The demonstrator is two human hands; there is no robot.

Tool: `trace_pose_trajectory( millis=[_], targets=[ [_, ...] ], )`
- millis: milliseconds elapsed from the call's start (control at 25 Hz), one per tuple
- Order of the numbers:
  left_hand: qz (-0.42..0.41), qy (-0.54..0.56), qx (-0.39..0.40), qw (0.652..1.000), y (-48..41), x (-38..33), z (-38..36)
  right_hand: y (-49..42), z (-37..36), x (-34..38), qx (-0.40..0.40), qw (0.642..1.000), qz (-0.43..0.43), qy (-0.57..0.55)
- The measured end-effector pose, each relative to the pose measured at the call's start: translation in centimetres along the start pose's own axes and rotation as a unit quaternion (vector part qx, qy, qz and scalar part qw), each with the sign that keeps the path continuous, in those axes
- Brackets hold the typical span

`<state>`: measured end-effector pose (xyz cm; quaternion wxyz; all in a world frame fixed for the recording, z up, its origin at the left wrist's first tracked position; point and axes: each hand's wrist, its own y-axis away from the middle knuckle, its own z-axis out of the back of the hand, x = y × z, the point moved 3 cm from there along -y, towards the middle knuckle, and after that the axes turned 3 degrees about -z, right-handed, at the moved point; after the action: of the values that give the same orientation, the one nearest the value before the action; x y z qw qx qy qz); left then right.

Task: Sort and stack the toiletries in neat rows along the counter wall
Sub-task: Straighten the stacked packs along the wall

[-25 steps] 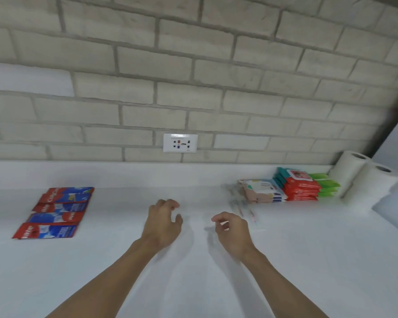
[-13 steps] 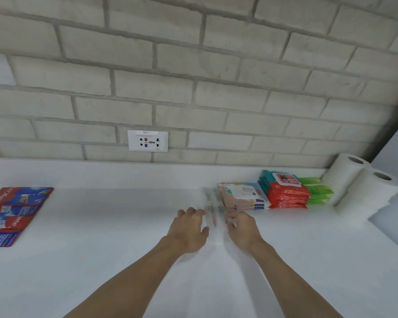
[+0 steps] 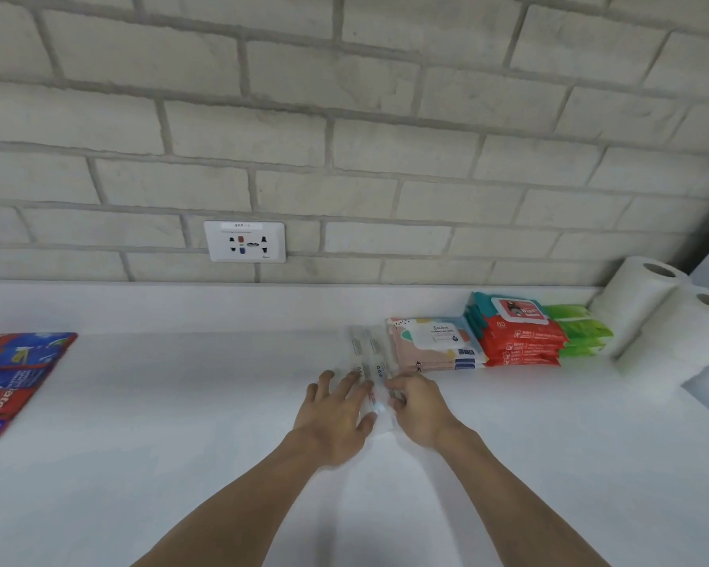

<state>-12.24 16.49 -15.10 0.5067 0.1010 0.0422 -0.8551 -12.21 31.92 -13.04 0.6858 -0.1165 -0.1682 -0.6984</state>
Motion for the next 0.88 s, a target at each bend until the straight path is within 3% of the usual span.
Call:
trace_pose_trajectory(
  millis=[160,440,880],
  targets=[
    [0.012,-0.004,-0.01,1.0,1.3,1.2,0.2,-0.2,-0.8,1.8,0.012,1.0,0.022,0.018],
    [0.036,-0.016,-0.022,0.999,4.4,5.1,1.5,-0.3,-2.2,6.5,0.035,0.996,0.029,-0.073],
    [0.084,-0.022,-0.05,0.995,10.1,13.8,3.1,-0.7,-6.3,15.7,0.084,0.987,0.071,-0.121]
  ],
)
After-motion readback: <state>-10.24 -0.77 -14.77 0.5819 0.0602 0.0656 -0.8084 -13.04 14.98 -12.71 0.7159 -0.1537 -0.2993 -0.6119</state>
